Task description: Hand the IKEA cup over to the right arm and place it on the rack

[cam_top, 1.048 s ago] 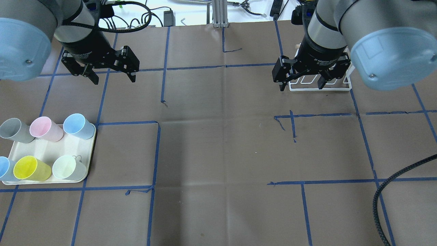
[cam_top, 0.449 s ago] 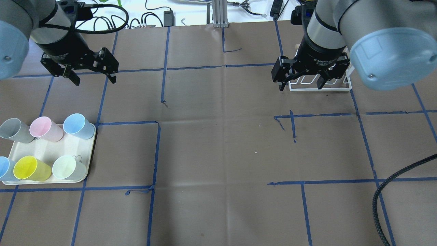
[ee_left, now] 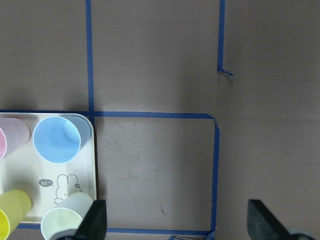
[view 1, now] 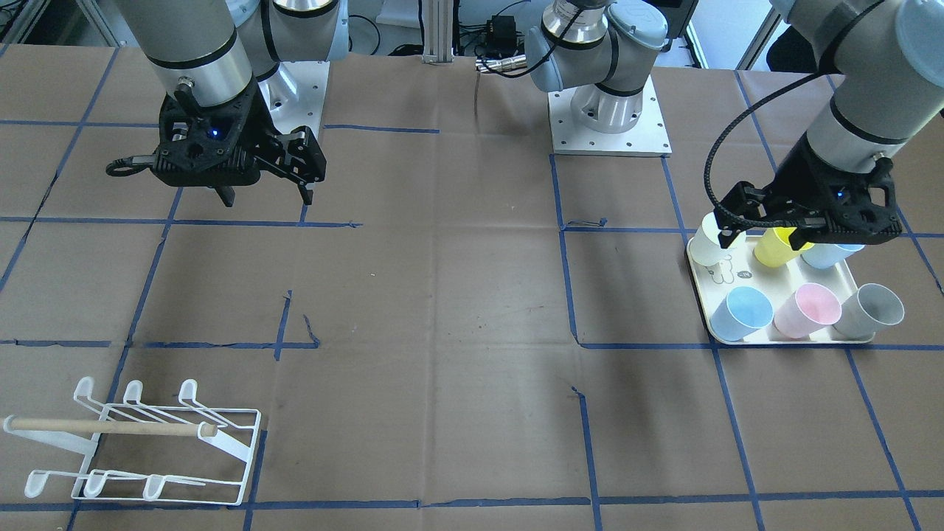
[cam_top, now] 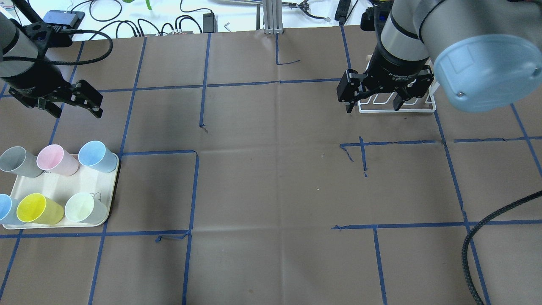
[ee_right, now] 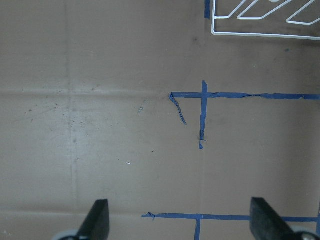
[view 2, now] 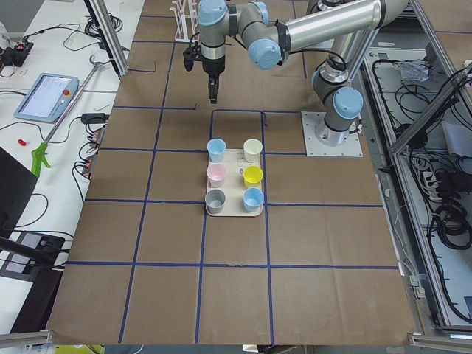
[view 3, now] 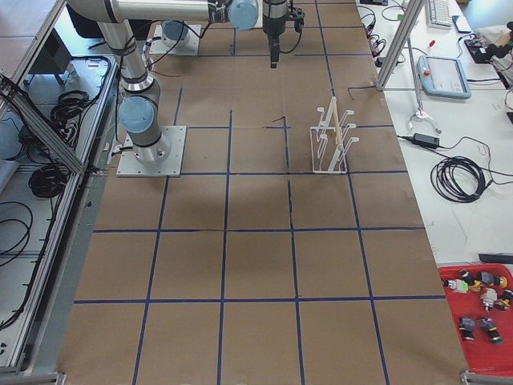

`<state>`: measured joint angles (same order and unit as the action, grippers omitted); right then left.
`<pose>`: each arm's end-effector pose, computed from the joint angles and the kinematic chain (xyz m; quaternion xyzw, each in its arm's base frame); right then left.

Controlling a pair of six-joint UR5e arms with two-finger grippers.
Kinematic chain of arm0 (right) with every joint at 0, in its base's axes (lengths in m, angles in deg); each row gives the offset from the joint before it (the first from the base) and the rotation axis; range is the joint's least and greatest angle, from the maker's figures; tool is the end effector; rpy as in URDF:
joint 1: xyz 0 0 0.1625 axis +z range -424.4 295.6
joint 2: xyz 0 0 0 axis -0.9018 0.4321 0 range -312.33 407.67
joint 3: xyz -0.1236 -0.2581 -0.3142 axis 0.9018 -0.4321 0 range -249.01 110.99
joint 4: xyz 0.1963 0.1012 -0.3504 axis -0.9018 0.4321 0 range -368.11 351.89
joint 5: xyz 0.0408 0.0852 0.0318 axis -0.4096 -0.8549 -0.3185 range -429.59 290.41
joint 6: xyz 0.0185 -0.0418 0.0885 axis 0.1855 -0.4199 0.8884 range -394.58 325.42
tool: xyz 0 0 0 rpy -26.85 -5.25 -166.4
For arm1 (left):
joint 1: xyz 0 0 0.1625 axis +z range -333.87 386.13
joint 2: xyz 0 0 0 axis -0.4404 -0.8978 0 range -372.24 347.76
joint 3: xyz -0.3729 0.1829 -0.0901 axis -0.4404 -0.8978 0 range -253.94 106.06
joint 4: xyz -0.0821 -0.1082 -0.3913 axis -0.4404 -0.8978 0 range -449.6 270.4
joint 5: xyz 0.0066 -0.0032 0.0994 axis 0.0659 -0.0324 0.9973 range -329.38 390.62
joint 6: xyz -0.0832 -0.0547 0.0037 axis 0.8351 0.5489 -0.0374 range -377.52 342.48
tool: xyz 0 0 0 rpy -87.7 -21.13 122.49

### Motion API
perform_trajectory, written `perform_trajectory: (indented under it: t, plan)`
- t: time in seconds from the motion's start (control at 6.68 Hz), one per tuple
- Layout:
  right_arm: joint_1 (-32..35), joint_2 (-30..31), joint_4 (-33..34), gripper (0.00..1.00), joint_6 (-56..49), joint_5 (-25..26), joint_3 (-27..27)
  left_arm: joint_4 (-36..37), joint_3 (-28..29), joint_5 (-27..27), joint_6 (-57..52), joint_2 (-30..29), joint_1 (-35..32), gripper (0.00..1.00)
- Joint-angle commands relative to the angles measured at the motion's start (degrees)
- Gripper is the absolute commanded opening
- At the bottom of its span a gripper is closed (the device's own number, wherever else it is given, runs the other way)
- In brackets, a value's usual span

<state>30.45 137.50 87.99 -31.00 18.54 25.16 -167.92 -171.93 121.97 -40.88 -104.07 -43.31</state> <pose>0.1780 -0.4817 0.4613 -0.0114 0.9997 -0.0141 0.0174 0.0540 -0.5168 0.4241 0.0243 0.9995 -0.0108 0.0170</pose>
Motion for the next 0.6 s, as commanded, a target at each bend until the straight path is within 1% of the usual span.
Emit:
perform_trajectory:
  t: [0.0,0.15,0.45]
  plan:
    - [0.07,-0.01,2.31,1.0,0.55,-0.24,0.4,1.15,-1.33,-0.12,-3.45,-1.07,2.99,1.0]
    - [0.07,-0.27,9.56,1.0,0.55,-1.11,2.92,4.28,-3.24,-0.12,-3.37,-2.47,3.08,1.0]
    - [-0.01,0.17,25.81,1.0,0.64,-9.87,10.91,15.95,-9.47,0.05,-3.63,-6.68,3.08,1.0]
